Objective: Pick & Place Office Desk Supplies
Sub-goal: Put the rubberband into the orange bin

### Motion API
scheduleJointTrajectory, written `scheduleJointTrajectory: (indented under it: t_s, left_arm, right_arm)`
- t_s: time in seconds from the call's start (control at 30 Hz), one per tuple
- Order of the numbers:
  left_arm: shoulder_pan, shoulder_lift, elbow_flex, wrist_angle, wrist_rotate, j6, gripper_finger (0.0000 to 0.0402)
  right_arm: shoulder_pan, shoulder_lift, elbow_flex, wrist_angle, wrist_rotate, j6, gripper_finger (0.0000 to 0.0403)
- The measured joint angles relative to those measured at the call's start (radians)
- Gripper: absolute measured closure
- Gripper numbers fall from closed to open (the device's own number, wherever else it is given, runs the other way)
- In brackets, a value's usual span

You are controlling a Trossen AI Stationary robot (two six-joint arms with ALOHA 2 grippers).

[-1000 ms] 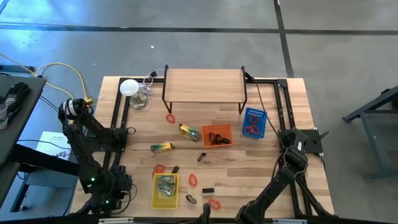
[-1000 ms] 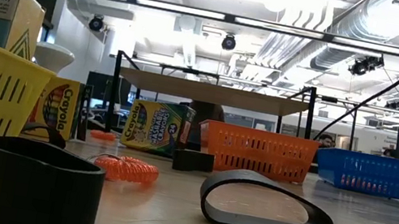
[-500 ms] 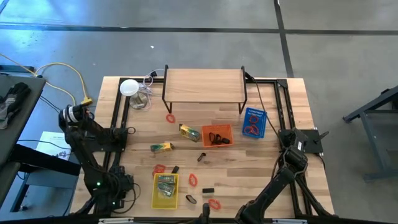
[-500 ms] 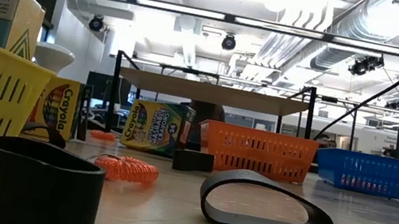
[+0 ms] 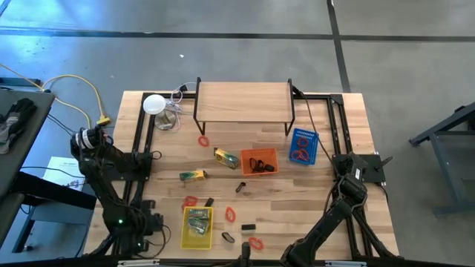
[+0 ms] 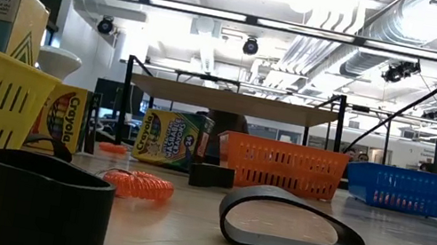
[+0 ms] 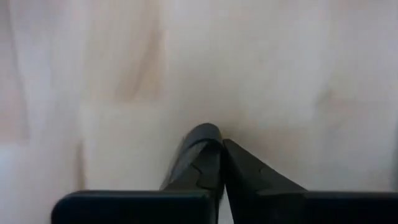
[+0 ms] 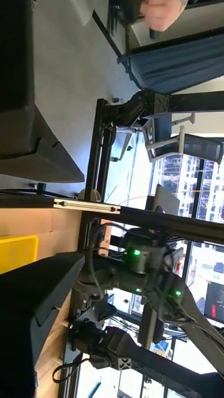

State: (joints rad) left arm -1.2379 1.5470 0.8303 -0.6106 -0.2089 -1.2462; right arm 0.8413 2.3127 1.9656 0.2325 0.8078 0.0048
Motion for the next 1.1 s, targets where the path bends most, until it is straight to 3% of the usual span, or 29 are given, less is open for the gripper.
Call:
scheduleJointTrajectory:
  t_s: [0.13, 0.3, 0.5, 0.67, 0.83, 0.93, 1.1]
  left_arm:
    - [0.000, -0.003, 0.095, 0.015, -0.047, 0.086, 0.0399]
    - [-0.015, -0.005, 0.264, 0.125, -0.185, 0.368, 0.0399]
    - [-0.024, 0.001, 0.318, 0.572, -0.452, 0.866, 0.0400]
    - [0.036, 0.089, 0.316, 0.953, -0.463, 1.115, 0.0400]
    - [0.106, 0.211, 0.315, 1.286, -0.462, 1.318, 0.0400]
    - [0.128, 0.239, 0.315, 1.381, -0.436, 1.378, 0.0400]
    - [0.164, 0.242, 0.315, 1.384, -0.329, 1.304, 0.0400]
  right_arm:
    - [0.000, 0.000, 0.000, -0.018, -0.018, 0.002, 0.0223]
    - [-0.005, 0.000, 0.000, -0.020, -0.064, 0.002, 0.0223]
    - [-0.019, 0.000, 0.000, -0.028, -0.147, 0.032, 0.0222]
    - [-0.047, 0.001, 0.000, -0.067, -0.166, 0.140, 0.0221]
    - [-0.086, 0.001, 0.000, -0.067, -0.301, 0.249, 0.0198]
    - [-0.099, 0.001, 0.000, -0.068, -0.335, 0.269, 0.0173]
    - [-0.106, 0.013, -0.002, -0.060, -0.346, 0.256, 0.0131]
